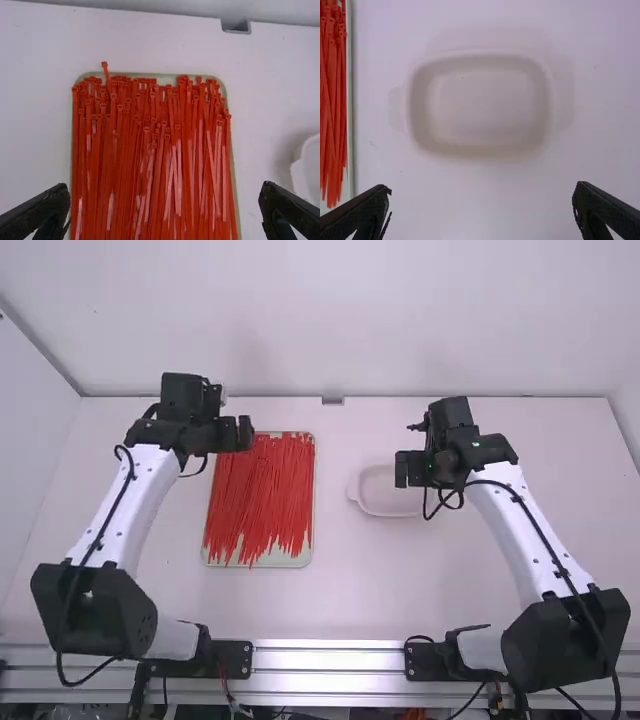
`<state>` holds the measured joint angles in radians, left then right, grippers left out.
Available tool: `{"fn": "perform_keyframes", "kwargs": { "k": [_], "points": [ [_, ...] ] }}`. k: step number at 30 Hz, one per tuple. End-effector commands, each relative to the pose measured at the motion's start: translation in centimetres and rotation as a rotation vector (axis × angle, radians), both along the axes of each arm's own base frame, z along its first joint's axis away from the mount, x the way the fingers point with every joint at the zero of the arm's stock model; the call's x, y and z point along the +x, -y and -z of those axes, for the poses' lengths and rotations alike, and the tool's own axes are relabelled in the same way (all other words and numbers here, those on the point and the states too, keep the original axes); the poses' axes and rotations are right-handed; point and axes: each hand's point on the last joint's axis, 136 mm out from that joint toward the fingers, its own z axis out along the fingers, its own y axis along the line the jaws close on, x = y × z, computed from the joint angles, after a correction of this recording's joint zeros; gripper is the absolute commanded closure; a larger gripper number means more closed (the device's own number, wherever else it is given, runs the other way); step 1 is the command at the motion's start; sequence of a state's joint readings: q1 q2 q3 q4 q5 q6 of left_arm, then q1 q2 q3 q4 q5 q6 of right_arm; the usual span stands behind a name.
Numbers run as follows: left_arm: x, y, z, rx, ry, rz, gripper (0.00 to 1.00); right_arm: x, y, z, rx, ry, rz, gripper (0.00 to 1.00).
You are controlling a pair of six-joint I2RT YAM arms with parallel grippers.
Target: Fasten the cable tie
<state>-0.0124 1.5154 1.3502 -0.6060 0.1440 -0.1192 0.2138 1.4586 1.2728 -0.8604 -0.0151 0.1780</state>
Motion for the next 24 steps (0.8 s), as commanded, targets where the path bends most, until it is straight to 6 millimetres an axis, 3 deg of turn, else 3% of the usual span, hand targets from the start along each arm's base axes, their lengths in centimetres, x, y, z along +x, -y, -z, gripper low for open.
{"fn": "perform_keyframes", "kwargs": {
  "k": [1,15,24],
  "points": [
    [1.0,0.0,0.0,0.006,0.005,-0.026,0.01,0.7,-0.1,-1.0,0.000,0.026,0.006,0.02],
    [4.6,0.6,2.3,0.013,0.048,0.030,0.01,0.7,-2.6,-1.4,0.006,0.057,-0.063,0.02],
    [6.9,1.2,6.5,0.026,0.017,0.061,0.01,0.8,-2.9,-1.4,0.007,0.064,-0.071,0.02]
  ]
}}
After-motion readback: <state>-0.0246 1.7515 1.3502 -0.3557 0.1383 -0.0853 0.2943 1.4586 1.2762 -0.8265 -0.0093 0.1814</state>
